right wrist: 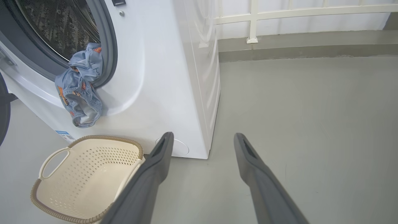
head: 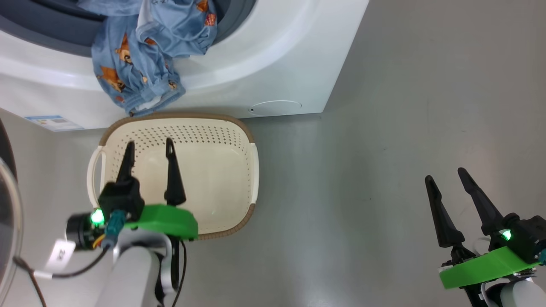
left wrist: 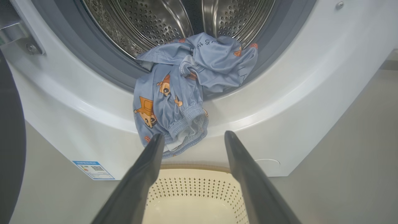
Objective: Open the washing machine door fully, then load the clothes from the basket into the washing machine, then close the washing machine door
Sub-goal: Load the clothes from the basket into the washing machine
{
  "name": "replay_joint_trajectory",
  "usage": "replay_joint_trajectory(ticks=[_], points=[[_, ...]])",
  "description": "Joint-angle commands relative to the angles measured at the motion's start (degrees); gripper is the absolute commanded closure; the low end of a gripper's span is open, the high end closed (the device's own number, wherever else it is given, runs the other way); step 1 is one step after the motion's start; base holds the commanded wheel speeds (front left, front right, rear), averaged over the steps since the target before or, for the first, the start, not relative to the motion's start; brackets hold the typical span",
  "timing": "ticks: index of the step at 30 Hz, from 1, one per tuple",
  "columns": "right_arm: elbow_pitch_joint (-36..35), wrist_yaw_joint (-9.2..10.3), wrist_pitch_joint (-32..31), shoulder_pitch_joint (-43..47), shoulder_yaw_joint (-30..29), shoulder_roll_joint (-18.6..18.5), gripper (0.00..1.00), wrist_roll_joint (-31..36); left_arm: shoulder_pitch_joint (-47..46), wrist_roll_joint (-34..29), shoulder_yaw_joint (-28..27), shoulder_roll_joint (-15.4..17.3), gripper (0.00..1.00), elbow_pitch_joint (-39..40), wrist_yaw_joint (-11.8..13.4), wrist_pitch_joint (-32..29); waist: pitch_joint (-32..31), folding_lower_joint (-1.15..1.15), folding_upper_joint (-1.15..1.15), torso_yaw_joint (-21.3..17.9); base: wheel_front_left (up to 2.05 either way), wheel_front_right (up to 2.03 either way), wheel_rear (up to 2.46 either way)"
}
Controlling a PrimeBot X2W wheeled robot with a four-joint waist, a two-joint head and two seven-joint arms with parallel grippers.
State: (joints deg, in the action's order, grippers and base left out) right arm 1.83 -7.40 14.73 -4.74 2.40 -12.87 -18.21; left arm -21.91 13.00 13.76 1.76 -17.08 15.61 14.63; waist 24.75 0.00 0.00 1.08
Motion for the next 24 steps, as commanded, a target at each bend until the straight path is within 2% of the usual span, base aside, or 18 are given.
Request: replay_joint_trajectory(ticks=[1,11,24], points=[[-1.55,-0.09,0.27,0.04,1.06,-0.99,0.00,0.36,1.57,0.61,-1.82,1.13,0.00,1.97,0.69,0.37,0.04,0.00,0.00,0.18,0.00,0.00,0.00],[-2.15,-0.09,0.27,0.35,0.60,-1.86,0.00,0.62,8.77,2.23,-2.17,1.12,0.00,7.08,2.58,0.37,-0.24,0.00,0.00,1.12,0.00,0.00,0.00],[-2.62,-0.09,0.27,0.76,0.23,-1.88,0.00,0.70,13.87,2.82,-2.74,1.13,0.00,10.81,3.24,0.37,-0.44,0.00,0.00,1.38,0.00,0.00,0.00]])
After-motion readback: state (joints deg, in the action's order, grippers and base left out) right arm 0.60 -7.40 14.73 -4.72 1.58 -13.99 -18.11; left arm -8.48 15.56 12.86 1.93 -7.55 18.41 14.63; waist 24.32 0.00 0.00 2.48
